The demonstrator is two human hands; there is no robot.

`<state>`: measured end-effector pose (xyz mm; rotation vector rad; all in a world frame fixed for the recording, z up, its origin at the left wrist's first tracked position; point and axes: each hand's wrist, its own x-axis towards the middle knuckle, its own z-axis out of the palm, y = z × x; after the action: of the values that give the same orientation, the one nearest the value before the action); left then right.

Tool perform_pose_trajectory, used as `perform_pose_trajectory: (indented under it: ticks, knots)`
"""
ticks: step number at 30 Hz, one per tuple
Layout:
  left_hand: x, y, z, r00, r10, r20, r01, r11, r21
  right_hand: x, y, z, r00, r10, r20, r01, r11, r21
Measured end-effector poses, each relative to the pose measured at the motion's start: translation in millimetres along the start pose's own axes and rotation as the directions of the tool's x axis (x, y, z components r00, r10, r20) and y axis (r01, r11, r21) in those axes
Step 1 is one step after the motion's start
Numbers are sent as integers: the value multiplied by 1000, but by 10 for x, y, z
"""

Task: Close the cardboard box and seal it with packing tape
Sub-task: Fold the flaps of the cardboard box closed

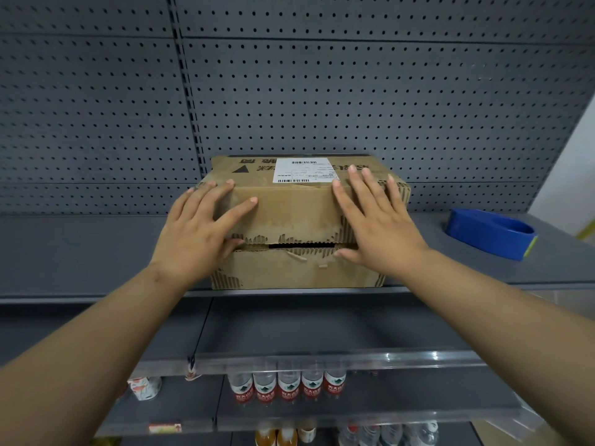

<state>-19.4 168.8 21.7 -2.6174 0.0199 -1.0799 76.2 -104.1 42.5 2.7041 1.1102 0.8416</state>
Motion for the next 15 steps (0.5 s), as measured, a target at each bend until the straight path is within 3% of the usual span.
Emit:
perform_pose_trajectory:
  ticks: [15]
  knots:
    - [-33, 270, 196, 992, -79, -101, 86, 994, 66, 40, -20, 184, 987, 46, -152, -40, 998, 40]
